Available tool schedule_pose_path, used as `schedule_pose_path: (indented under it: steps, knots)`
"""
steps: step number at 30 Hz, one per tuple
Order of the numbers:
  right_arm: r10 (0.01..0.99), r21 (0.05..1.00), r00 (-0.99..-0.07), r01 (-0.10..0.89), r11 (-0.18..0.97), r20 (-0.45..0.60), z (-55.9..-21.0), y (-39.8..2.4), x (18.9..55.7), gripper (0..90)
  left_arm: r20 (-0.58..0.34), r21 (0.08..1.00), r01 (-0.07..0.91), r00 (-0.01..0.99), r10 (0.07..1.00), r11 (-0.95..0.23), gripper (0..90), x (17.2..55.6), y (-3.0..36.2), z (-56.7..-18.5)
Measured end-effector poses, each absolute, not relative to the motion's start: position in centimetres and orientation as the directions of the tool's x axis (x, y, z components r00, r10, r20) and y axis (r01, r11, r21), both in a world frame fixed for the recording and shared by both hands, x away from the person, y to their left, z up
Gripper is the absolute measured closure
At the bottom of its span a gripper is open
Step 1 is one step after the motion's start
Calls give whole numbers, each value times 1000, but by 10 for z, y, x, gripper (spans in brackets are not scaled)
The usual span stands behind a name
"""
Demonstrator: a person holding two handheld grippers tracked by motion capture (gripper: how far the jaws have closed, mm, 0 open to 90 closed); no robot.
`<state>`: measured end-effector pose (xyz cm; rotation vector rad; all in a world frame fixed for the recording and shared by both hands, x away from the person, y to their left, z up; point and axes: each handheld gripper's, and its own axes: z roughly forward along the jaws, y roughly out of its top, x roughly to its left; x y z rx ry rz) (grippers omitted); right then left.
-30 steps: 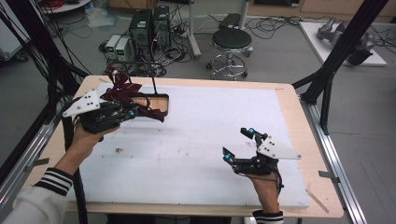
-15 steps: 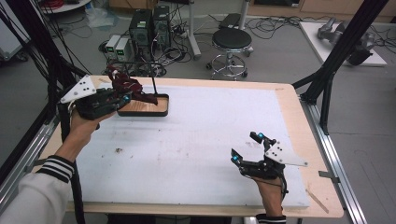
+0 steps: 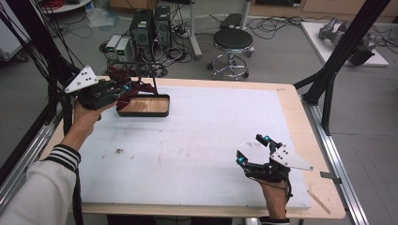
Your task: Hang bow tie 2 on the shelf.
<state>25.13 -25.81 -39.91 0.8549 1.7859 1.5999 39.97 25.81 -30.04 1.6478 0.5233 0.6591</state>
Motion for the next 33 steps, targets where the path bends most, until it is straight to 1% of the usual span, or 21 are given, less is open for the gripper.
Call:
schedule_pose_path:
  steps: [2,11,14,22,27,33]
  knots:
    - [784,994,-621,82,72,-5,-400,-259,251,109,141,982,-21,741,657,-187,780,403,256,-299]
    - [784,994,-621,89,67,2,-401,-261,253,109,140,983,-23,730,669,-181,779,419,251,-298]
    - [787,994,-617,87,63,3,-401,-262,253,109,132,982,0,719,682,-190,779,425,250,-303]
    - [789,994,-614,91,59,9,-402,-262,253,109,114,982,24,713,692,-187,779,434,251,-311]
    - [788,994,-615,85,63,3,-401,-262,253,109,110,981,34,712,693,-191,779,437,251,-314]
    - [790,995,-613,82,61,2,-401,-263,253,109,88,978,71,705,704,-194,778,440,251,-321]
